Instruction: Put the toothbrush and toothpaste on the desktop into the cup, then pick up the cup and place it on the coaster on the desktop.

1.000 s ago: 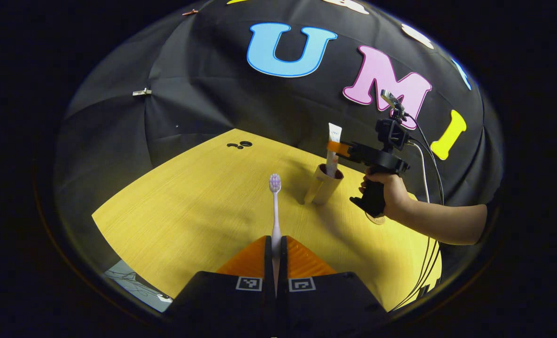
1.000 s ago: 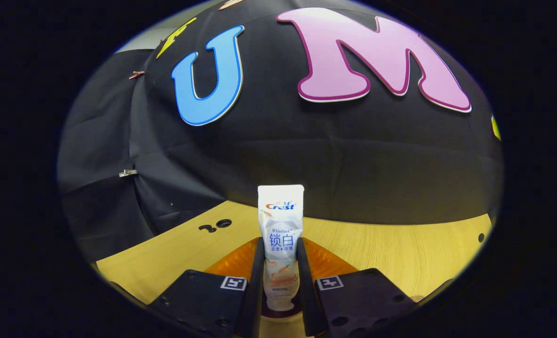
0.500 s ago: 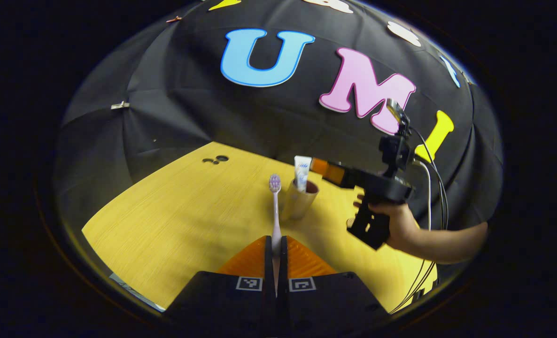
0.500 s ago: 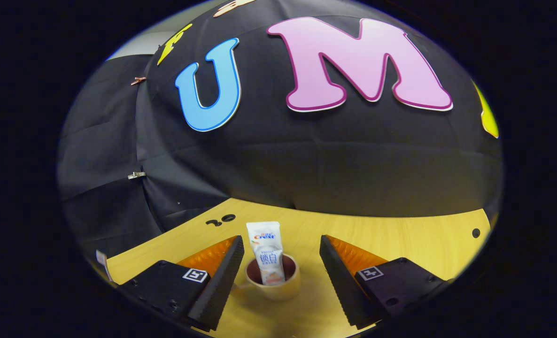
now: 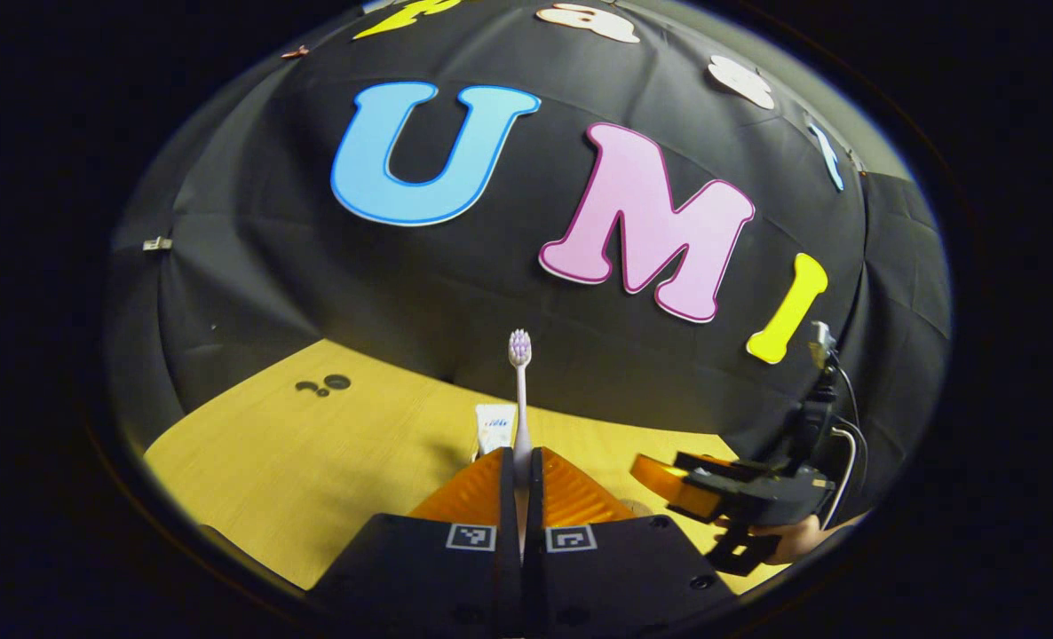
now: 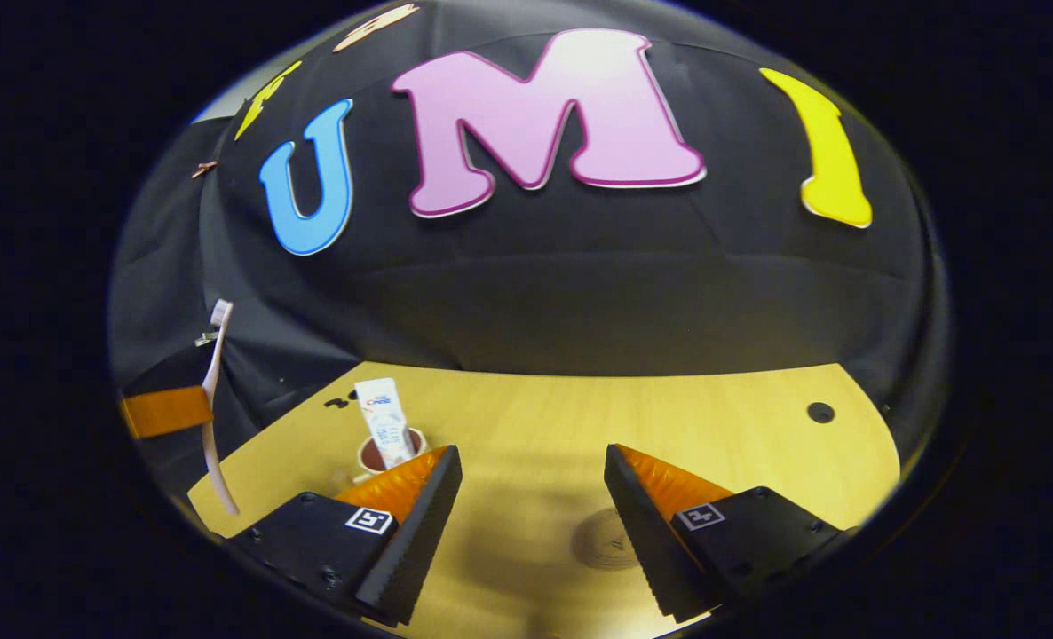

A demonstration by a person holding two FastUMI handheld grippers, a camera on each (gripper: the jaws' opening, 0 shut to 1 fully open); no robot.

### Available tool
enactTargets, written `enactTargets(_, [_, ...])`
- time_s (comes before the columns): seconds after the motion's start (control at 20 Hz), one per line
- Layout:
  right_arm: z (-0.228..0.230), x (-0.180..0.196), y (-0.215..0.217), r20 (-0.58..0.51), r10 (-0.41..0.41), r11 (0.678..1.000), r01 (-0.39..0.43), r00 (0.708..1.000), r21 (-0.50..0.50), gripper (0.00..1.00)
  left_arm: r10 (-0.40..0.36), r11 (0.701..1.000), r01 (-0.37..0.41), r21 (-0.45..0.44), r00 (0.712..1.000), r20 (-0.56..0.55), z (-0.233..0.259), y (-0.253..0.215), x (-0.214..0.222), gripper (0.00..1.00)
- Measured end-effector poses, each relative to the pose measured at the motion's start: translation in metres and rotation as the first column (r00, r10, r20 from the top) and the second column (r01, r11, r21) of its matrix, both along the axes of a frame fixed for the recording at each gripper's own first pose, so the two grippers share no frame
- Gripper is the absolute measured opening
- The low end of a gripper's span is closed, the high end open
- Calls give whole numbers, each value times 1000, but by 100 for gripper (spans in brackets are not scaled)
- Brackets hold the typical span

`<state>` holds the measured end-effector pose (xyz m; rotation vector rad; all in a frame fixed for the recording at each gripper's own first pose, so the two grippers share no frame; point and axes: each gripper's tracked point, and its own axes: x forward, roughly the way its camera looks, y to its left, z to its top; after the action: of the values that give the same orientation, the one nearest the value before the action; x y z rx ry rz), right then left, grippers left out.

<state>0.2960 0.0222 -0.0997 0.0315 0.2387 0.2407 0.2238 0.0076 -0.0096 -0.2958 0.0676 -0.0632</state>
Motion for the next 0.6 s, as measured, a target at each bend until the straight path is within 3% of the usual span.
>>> enactTargets(0.35, [-7,-39,-93,-21,-144,989,144,989,-16,99,-92,994,82,71,985,144,24,-13,96,6])
enactTargets(0.6, [-18,-63,-138,-56,-213,977,211,975,-35,99,-79,996,71,56,986,146,-5,-13,141,8])
